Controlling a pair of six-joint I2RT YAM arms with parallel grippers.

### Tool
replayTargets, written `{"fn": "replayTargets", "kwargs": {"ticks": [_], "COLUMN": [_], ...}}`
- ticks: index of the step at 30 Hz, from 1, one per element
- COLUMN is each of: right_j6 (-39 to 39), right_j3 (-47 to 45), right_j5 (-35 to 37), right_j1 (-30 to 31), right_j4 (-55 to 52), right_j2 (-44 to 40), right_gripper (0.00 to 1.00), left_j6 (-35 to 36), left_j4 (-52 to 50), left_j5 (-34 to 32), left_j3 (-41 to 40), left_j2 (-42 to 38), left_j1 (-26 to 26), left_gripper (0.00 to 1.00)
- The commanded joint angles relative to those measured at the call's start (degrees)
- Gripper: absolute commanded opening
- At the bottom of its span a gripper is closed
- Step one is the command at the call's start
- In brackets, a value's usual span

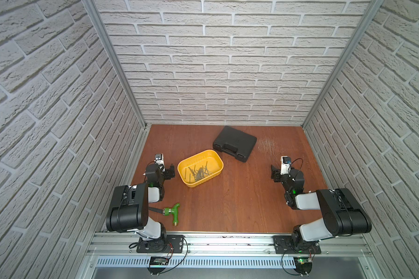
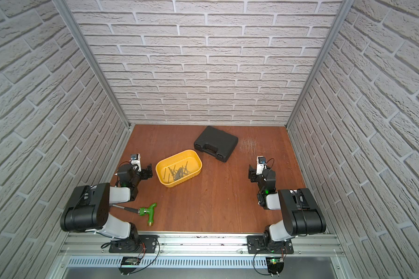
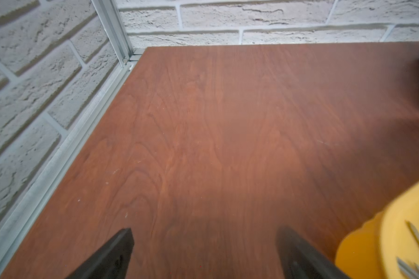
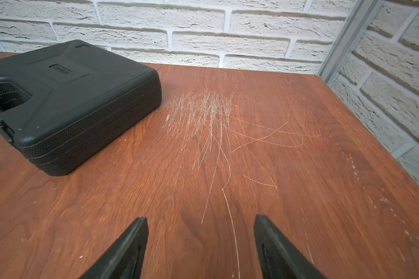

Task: Put the nails on the desktop into the storage box
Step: Reset both arms

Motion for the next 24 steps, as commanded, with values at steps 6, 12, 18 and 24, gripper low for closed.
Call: {"fn": "replayTargets", "kwargs": {"ticks": [6,12,18,24], "right_j6": [0.01,0.31,0.29,0.26], "right_j3": [9.12,9.09,8.81,8.85], "right_j5": [1.64,1.73,1.73,1.68], "right_j1": [0.16,-0.14,-0.14,-0.10], "right_j4": [-9.62,-9.71,-9.41,-9.36], "right_j2": [1.12,1.05,0.86,0.86], "right_gripper": [0.75,0.99,1.00,1.00], "left_j6": [1.41,1.56,1.65,1.66], "left_j4": [1.77,1.88,1.90,1.98], "left_j5": [-0.67,-1.16,-1.34,-1.34], "left_j3": [2.66,2.63,2.58,2.62], "left_j2": [0.69,0.67,0.72,0.67], "left_j1": [-0.85,-1.14,-1.27,-1.24], "left_gripper": [0.98,0.98,0.98,0.98]}}
